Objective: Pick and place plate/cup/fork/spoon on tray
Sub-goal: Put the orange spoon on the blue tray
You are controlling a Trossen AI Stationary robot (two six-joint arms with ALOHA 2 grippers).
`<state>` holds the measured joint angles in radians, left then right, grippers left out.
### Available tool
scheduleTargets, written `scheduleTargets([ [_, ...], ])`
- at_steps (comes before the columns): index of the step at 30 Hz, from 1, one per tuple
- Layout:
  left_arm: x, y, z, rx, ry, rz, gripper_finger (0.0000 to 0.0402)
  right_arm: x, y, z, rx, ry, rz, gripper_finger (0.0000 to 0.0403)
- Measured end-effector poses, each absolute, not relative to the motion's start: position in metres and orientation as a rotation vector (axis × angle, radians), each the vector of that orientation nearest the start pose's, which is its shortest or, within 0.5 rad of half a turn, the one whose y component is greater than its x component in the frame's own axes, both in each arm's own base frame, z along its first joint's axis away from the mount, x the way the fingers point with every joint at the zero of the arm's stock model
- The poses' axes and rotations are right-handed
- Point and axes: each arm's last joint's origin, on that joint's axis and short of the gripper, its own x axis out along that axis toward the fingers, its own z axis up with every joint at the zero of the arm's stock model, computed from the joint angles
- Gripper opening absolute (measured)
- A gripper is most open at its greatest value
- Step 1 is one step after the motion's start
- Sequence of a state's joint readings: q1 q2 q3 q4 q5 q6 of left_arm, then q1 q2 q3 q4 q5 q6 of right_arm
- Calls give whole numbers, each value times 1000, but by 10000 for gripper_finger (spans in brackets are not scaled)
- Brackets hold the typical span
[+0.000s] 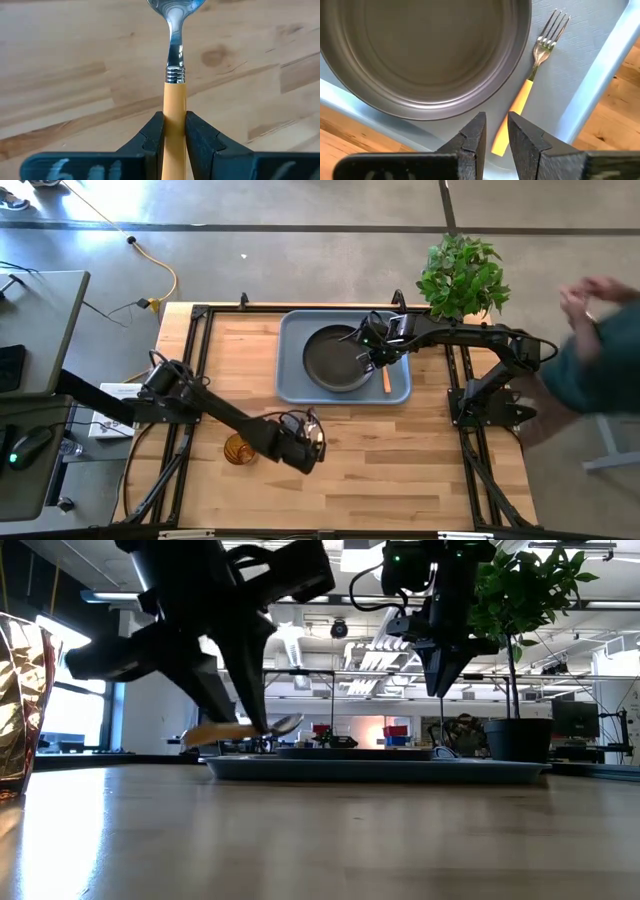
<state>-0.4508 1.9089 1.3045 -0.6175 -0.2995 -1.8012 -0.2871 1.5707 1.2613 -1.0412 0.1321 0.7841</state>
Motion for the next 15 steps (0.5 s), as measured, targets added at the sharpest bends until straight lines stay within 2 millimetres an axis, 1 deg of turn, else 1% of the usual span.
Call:
scheduleTargets([
  [6,347,-161,162,-1162,857,841,49,280,-87,256,752,1143,-870,71],
  [8,352,-163,158,-1186,839,816,49,280,-87,256,752,1143,-870,71],
  [15,356,-166,138,-1192,895,832,49,280,-87,256,751,1147,-872,71],
])
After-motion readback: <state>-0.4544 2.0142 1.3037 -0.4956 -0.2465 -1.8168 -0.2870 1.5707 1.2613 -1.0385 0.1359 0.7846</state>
